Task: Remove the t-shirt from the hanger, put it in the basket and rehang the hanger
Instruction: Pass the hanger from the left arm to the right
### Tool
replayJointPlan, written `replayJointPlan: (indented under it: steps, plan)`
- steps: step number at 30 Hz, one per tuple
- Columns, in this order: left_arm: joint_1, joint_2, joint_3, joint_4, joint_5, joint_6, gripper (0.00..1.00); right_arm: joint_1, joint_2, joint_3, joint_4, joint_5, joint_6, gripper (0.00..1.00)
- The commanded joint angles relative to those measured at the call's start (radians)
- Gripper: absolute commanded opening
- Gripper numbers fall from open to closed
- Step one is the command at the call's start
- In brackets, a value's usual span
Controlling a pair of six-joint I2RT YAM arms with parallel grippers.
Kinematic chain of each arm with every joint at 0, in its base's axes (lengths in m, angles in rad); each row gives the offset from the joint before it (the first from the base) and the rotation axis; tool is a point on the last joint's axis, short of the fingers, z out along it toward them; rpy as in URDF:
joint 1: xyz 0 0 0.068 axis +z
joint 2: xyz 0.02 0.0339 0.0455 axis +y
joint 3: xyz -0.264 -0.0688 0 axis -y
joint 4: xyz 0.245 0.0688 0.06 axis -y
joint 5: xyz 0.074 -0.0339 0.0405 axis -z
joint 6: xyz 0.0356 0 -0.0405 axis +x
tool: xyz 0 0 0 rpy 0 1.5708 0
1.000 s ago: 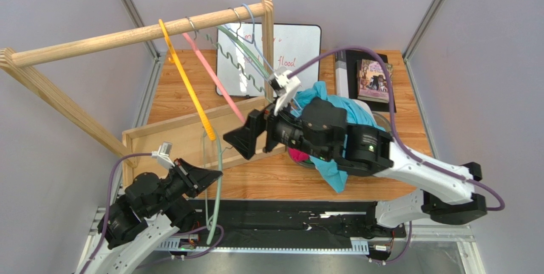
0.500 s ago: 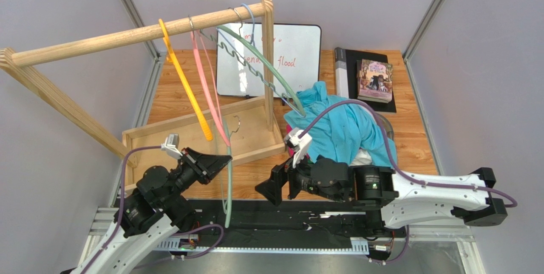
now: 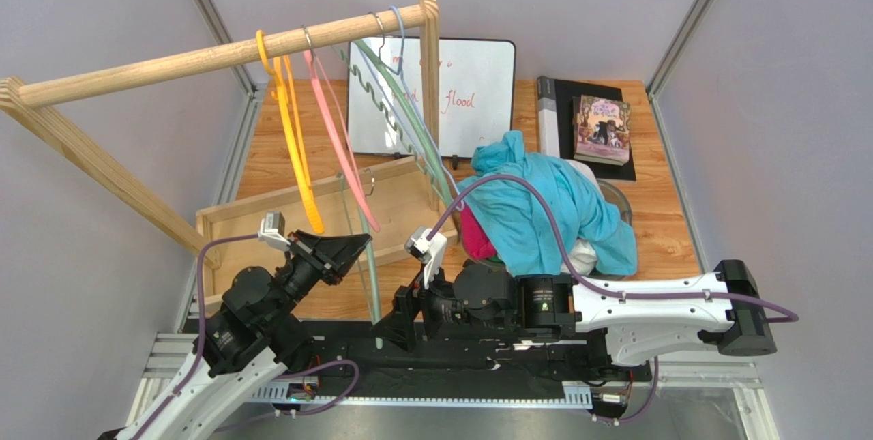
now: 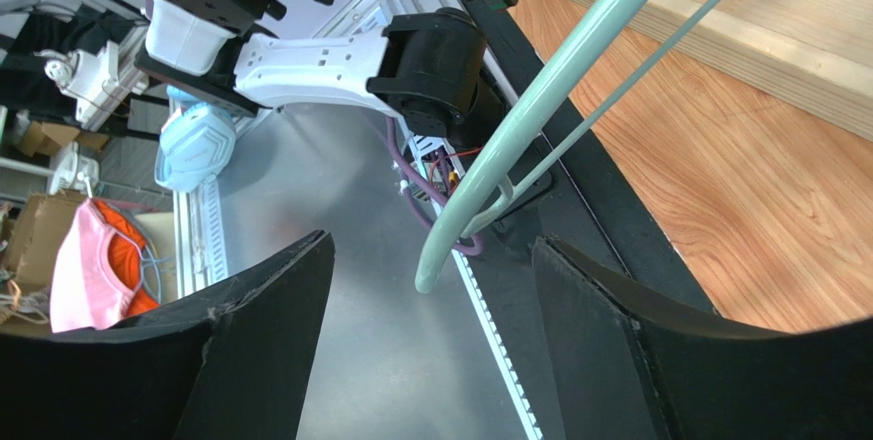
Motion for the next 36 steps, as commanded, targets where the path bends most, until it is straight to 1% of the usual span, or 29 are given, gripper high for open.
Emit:
replayJointPlan:
  steps: [1, 5, 7, 9, 11, 12, 14, 17, 18, 19, 22, 23, 24, 27, 30, 31, 33, 34, 36]
  plan:
    - [-0.001, -0.02, -0.006, 0.068, -0.004, -0.039, 0.0, 0.004, 0.006, -0.036, 0.098, -0.026, -0.091, 0.74]
    - [-0.001, -0.022, -0.032, 0.109, 0.005, -0.075, 0.0, 0.004, 0.059, 0.014, 0.055, -0.019, -0.17, 0.74]
    - [-0.001, -0.023, -0.029, 0.109, 0.011, -0.09, 0.0, 0.007, 0.074, 0.032, 0.061, -0.033, -0.186, 0.69]
    - [-0.001, -0.035, -0.024, 0.102, 0.012, -0.085, 0.0, 0.005, 0.095, 0.037, 0.064, -0.013, -0.201, 0.68]
    - [-0.001, -0.032, 0.001, 0.057, 0.003, -0.082, 0.0, 0.007, 0.105, 0.049, 0.054, -0.007, -0.224, 0.62]
    - [-0.001, -0.034, 0.006, 0.027, 0.0, -0.085, 0.0, 0.005, 0.109, 0.052, 0.052, -0.007, -0.236, 0.57]
    - [-0.001, -0.043, 0.005, 0.028, 0.005, -0.085, 0.0, 0.008, 0.111, 0.057, 0.06, -0.015, -0.243, 0.54]
    - [-0.001, -0.057, 0.0, 0.019, 0.003, -0.096, 0.0, 0.007, 0.114, 0.059, 0.066, -0.019, -0.24, 0.43]
    - [-0.001, -0.061, -0.001, 0.017, 0.005, -0.101, 0.0, 0.008, 0.114, 0.059, 0.067, -0.019, -0.24, 0.34]
    - [-0.001, -0.065, -0.003, 0.016, 0.011, -0.11, 0.0, 0.01, 0.112, 0.057, 0.069, -0.019, -0.24, 0.28]
    - [-0.001, -0.069, -0.017, 0.029, 0.025, -0.127, 0.0, 0.02, 0.106, 0.046, 0.087, -0.012, -0.223, 0.13]
    - [-0.001, -0.069, -0.023, 0.033, 0.029, -0.127, 0.0, 0.021, 0.105, 0.042, 0.09, -0.009, -0.217, 0.04]
    - [-0.001, -0.069, -0.024, 0.031, 0.034, -0.128, 0.0, 0.027, 0.105, 0.04, 0.087, 0.001, -0.211, 0.0]
    - [-0.001, -0.069, -0.041, 0.017, 0.051, -0.164, 0.0, 0.037, 0.082, 0.033, 0.06, 0.059, -0.166, 0.0]
    - [-0.003, -0.137, -0.058, -0.027, 0.078, -0.165, 0.15, 0.045, 0.033, 0.008, 0.034, 0.096, -0.134, 0.0]
    - [-0.001, -0.147, -0.057, -0.047, 0.083, -0.148, 0.31, 0.047, 0.02, 0.002, 0.029, 0.108, -0.123, 0.0]
    - [-0.001, -0.178, -0.055, -0.104, 0.091, -0.135, 0.39, 0.048, -0.019, -0.01, 0.011, 0.132, -0.1, 0.0]
    - [-0.001, -0.186, -0.055, -0.125, 0.103, -0.137, 0.45, 0.05, -0.032, -0.024, 0.006, 0.134, -0.095, 0.0]
    - [-0.001, -0.209, -0.06, -0.159, 0.117, -0.136, 0.49, 0.05, -0.049, -0.036, -0.011, 0.146, -0.082, 0.0]
